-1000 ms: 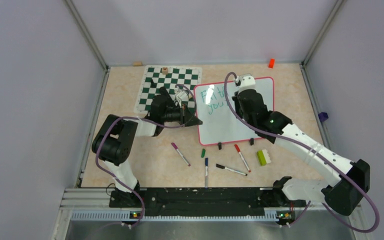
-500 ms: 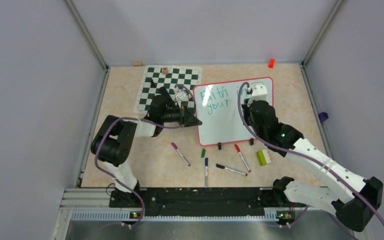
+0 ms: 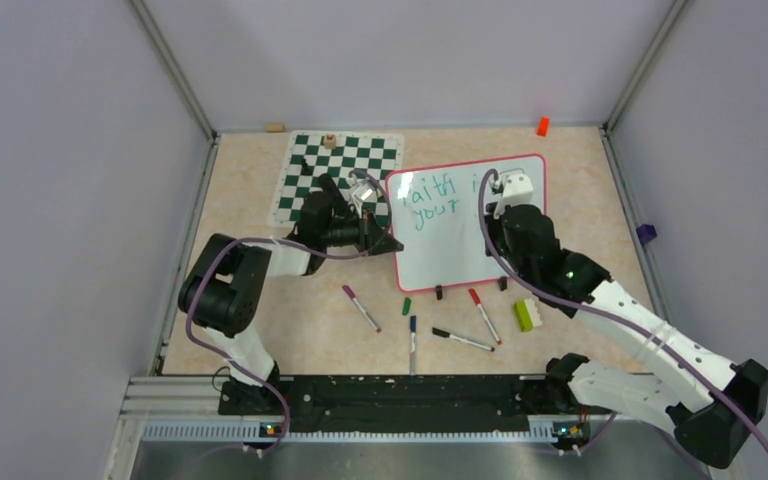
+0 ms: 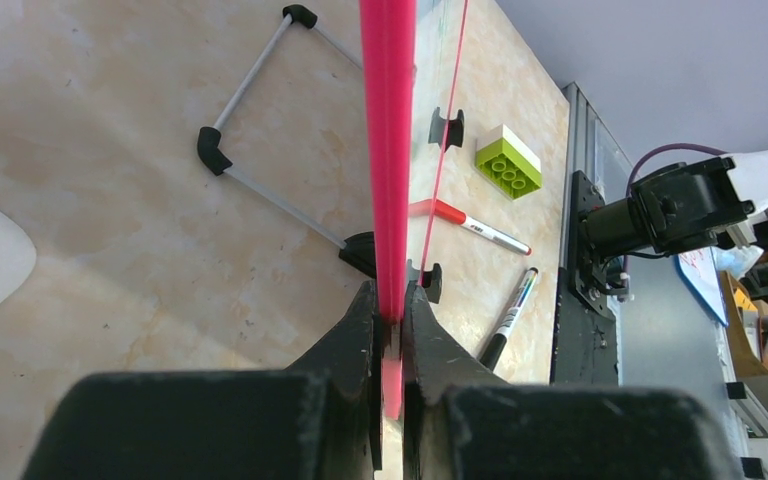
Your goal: Write a sentence on the whiteboard
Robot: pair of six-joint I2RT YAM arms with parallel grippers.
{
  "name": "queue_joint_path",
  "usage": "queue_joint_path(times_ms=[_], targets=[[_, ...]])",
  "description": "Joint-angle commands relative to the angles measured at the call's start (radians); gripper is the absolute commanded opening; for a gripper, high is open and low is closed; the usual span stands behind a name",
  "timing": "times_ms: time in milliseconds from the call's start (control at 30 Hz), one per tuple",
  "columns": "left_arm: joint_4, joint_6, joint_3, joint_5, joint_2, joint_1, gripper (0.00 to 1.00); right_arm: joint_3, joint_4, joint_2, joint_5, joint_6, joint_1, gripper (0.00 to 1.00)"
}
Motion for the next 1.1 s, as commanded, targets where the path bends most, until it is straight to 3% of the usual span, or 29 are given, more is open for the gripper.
queue_joint_path(times_ms=[0, 267, 1067], targets=[[-0.026, 0.031, -0.038, -0.010, -0.021, 0.003, 0.00, 0.048, -0.028, 0.006, -0.043, 0.006, -0.009, 0.00], [0.037, -0.008, -0.053, 0.012, -0.013, 0.000, 0.00, 0.070, -0.044, 0.059, -0.113, 0.013, -0.009, 0.00], [0.242, -0.165, -0.048, 0.071, 0.074, -0.003, 0.00, 0.125, 0.004, 0.128, -0.073, 0.076, -0.009, 0.00]])
